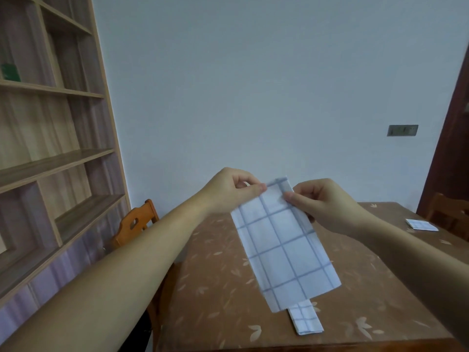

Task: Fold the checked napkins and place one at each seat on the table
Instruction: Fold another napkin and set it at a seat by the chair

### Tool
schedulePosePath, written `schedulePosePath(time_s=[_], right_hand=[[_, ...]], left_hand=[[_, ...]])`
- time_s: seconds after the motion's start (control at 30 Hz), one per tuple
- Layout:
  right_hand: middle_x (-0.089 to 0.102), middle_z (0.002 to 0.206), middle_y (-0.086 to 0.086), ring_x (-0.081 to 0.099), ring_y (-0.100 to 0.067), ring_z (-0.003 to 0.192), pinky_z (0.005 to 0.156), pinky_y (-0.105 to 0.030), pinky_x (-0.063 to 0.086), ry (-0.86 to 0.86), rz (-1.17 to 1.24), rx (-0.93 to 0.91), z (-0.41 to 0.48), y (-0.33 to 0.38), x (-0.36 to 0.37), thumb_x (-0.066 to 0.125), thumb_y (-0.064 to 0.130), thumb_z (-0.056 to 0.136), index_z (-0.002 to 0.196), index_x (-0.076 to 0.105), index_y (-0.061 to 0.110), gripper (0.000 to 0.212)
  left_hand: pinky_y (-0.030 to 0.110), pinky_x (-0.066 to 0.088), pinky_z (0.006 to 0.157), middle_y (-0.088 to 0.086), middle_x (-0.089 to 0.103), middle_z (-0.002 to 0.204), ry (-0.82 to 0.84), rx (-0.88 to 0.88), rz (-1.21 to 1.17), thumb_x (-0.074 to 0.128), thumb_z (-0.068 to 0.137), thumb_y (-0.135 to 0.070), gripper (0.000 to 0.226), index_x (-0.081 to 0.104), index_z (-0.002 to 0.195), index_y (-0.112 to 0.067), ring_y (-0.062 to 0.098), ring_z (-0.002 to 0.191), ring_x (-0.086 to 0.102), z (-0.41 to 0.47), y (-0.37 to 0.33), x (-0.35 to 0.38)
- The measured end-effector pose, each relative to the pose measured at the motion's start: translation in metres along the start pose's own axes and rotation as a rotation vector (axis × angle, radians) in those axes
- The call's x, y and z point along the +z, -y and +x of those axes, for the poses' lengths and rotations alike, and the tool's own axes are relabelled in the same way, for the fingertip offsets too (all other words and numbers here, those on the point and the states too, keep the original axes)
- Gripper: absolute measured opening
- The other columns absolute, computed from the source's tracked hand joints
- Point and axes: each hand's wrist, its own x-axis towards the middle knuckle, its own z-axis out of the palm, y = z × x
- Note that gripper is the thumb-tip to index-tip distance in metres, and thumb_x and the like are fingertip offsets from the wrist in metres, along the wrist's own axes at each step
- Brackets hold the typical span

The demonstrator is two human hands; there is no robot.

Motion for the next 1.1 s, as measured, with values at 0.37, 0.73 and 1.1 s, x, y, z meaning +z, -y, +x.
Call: schedulePosePath(time_s=[0.37, 0.73, 1.1], right_hand=[[0.028, 0.052, 0.0, 0.025, -0.012, 0.048, 0.047, -0.024, 0.019, -0.028, -0.246, -0.007, -0.002, 0.003, 0.015, 0.058, 0.036, 0.095, 0.054, 0.036, 0.005, 0.056], [0.07, 0.065, -0.008, 0.063, -0.02, 0.058, 0.054, -0.027, 0.043, 0.094, -0.195, 0.05, -0.006, 0.002, 0.007, 0.077, 0.039, 0.08, 0.067, 0.073, 0.017, 0.026], [0.076, 0.076, -0.013, 0.073, -0.024, 0.068, 0.06, -0.034, 0.056, -0.1, 0.121, 0.107, -0.006, 0.003, -0.006, 0.068, 0.026, 0.089, 0.078, 0.077, 0.007, 0.023]], left_hand=[[0.026, 0.025, 0.049, 0.003, 0.038, 0.053, -0.202, 0.108, 0.039, 0.069, 0.088, -0.035, 0.026, 0.072, 0.075, -0.013, 0.01, 0.048, 0.03, 0.01, 0.001, 0.003], [0.025, 0.024, 0.049, -0.004, 0.033, 0.047, -0.205, 0.152, 0.087, 0.072, 0.084, -0.041, 0.024, 0.073, 0.07, -0.021, 0.011, 0.045, 0.027, 0.01, 0.014, -0.004], [0.049, 0.04, 0.107, 0.012, 0.068, 0.12, 0.074, -0.301, -0.973, 0.03, 0.072, -0.082, 0.091, 0.064, 0.123, -0.015, 0.03, 0.115, 0.062, 0.005, 0.026, 0.026]])
